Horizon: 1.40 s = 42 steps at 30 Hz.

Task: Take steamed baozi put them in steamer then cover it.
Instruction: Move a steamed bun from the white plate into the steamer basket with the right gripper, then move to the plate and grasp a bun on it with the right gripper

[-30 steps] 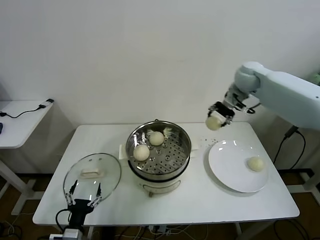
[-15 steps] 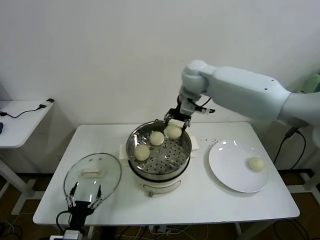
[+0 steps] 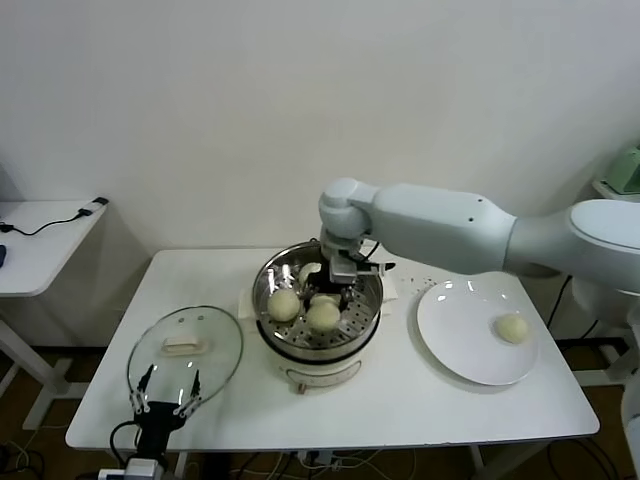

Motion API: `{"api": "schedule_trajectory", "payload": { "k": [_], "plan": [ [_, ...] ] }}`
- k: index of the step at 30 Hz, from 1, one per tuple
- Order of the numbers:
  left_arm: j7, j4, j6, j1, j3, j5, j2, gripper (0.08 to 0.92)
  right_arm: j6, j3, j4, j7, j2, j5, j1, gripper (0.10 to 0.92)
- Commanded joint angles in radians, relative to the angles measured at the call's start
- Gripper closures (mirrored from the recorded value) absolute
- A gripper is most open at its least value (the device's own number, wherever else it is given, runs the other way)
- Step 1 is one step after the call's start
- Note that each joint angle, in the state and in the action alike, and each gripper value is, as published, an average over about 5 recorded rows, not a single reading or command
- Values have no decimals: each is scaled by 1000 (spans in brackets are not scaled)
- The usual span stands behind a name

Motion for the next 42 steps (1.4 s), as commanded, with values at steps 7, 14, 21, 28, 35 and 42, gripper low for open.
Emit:
{"api": "schedule_trajectory", "payload": {
  "k": [7, 14, 21, 28, 35, 42],
  "plan": [
    [-2, 13, -5, -3, 1, -3, 3, 177, 22, -1, -3, 25, 28, -53, -56, 316],
    [-10, 12, -6, 0, 1, -6, 3, 177, 40, 32, 7, 20, 10, -66, -39, 209],
    [-9, 5, -6, -2, 0, -10, 10, 177, 42, 55, 40, 8, -93, -15, 66, 203],
    [-10, -3, -7, 1, -2, -15, 18, 177, -91, -5, 19, 25, -287, 157, 204, 203],
    [-9, -16, -7, 4, -1, -17, 24, 177, -472, -105, -2, 66, -509, 380, 249, 203],
    [-8, -20, -4, 0, -3, -14, 32, 177, -716, -30, -30, 52, -683, 410, 115, 203]
  ]
}}
